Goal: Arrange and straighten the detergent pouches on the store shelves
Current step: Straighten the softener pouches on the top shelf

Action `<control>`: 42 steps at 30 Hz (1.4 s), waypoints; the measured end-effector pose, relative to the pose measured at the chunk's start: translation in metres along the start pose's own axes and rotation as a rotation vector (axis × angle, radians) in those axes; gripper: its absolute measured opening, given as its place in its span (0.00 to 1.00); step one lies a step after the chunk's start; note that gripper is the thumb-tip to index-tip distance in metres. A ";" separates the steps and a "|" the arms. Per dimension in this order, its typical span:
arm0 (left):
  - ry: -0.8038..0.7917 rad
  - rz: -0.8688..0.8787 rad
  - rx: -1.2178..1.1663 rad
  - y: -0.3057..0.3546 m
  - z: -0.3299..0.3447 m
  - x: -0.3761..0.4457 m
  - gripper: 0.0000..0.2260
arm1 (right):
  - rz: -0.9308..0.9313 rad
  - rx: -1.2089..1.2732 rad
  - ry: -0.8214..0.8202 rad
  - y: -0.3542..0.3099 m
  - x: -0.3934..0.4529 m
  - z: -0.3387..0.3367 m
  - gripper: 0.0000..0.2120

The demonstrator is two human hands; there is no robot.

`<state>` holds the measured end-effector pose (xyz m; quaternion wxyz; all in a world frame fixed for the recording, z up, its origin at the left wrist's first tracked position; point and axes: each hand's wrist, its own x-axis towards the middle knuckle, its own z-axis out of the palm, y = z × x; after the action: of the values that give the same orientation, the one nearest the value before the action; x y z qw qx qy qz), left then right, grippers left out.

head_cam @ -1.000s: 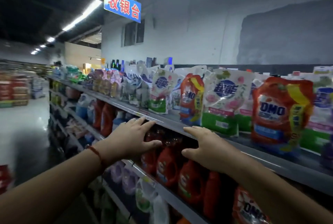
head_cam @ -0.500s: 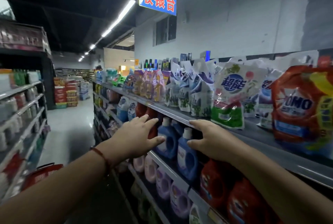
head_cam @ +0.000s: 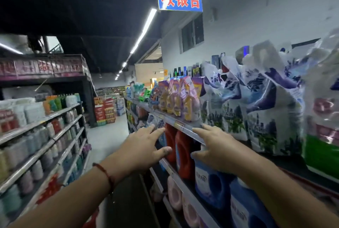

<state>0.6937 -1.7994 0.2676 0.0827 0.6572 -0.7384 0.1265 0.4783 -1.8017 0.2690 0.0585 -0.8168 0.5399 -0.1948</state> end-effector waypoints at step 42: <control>0.078 0.491 -0.170 -0.311 0.188 0.505 0.32 | 0.679 0.069 0.365 -0.016 0.576 0.122 0.22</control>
<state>0.9483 -2.3667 0.2578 0.1328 0.4437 -0.8800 0.1056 0.7354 -2.3302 0.3089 0.0500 -0.5409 0.7743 -0.3246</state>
